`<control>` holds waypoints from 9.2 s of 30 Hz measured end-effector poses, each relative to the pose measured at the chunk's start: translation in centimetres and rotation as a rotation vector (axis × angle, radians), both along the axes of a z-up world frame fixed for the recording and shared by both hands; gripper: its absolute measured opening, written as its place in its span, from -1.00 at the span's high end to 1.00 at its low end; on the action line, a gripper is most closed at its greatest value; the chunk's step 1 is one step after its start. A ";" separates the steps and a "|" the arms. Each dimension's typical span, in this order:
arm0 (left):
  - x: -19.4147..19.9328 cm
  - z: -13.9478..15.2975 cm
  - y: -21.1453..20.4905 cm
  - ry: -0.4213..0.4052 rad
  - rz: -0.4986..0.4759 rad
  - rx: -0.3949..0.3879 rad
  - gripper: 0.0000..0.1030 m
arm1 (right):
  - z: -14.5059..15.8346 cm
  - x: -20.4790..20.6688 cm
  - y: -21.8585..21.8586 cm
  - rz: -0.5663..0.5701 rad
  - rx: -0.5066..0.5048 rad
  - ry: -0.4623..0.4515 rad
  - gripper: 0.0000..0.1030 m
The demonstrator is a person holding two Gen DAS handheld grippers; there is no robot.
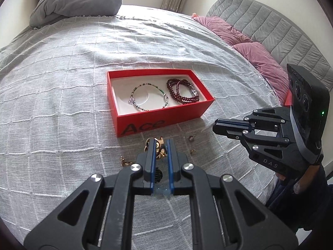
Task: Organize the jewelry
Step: 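Lower the ring and earring into the red box and open both grippers, then move the left gripper onto the light blue bead bracelet and close it, then lift the light blue bead bracelet with the left gripper, then grasp the small black clip with the right gripper while the left gripper carries the bracelet toward the box, then lower the bracelet and black clip into the red box and open both grippers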
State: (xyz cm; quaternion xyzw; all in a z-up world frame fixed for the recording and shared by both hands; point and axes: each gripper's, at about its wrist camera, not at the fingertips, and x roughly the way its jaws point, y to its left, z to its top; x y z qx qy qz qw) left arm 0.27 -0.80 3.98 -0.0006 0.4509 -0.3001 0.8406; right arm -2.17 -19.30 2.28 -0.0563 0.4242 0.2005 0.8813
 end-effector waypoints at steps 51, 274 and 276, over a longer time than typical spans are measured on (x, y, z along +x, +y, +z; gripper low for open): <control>6.8 -0.8 -2.0 -0.015 0.112 -0.077 0.78 | 2.4 5.5 -3.7 -0.209 0.157 -0.098 0.96; 3.9 5.5 -0.3 -0.073 0.062 -0.282 0.75 | -0.1 1.6 2.4 -0.121 0.210 0.071 0.74; 4.2 5.5 -0.9 -0.069 0.067 -0.279 0.75 | 0.8 1.9 1.5 -0.140 0.224 0.055 0.74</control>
